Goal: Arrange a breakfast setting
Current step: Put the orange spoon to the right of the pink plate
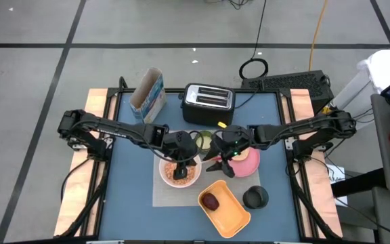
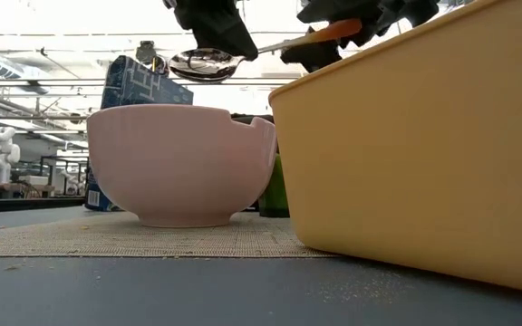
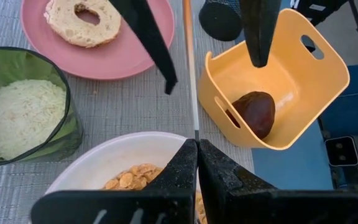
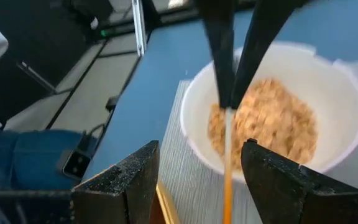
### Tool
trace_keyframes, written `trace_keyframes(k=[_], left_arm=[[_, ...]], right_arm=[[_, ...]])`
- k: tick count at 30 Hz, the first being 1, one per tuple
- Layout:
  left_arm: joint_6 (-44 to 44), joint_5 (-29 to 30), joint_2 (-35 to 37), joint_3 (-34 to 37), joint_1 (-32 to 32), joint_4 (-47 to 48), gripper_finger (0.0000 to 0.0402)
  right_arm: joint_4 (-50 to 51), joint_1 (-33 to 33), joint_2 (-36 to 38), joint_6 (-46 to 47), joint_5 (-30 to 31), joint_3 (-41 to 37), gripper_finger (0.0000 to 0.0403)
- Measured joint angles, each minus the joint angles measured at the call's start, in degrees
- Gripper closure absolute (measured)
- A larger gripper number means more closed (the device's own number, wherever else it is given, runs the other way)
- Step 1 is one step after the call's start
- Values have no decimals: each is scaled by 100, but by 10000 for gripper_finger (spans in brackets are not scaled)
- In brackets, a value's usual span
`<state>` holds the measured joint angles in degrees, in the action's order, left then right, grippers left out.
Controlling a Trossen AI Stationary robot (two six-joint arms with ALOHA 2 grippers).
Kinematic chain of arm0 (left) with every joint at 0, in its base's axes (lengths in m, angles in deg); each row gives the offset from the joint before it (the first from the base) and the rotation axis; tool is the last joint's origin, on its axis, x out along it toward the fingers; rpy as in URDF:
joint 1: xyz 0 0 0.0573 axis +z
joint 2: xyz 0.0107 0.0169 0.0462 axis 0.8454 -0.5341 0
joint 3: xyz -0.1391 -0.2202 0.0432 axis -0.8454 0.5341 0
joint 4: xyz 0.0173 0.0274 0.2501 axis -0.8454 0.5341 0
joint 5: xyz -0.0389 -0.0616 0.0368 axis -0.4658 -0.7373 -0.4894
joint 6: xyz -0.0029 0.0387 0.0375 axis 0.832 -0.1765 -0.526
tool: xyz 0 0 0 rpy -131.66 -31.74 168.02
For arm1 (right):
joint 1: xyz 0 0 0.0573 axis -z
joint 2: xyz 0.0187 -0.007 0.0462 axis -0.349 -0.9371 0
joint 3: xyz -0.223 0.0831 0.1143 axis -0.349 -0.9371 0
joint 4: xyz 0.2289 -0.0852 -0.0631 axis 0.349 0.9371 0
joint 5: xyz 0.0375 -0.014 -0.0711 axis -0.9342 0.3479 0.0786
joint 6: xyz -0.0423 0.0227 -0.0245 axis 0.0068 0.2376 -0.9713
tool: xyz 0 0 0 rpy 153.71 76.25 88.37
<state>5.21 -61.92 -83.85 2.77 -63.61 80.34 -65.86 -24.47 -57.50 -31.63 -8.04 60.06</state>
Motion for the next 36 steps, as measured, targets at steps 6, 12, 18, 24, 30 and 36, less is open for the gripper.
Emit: trace_keyframes(k=[6, 12, 18, 24, 30, 36], left_arm=[[43, 64, 0, 0, 7, -12, 394], [36, 46, 0, 0, 4, -24, 394], [1, 5, 0, 0, 2, -37, 394], [-2, -17, -2, 0, 2, -57, 394], [-13, -42, -4, 0, -2, -74, 394], [-103, -33, -4, 0, 0, -105, 394]], right_arm=[[-455, 181, 214, -78, 63, 1, 186], [-1050, 206, 248, -371, 604, 2, 186], [-1084, 140, -124, -425, 601, 2, 186], [-1077, 29, -447, -425, 599, 2, 186], [-852, -88, -470, -428, 578, 2, 186], [-504, -132, -470, -419, 574, 2, 186]])
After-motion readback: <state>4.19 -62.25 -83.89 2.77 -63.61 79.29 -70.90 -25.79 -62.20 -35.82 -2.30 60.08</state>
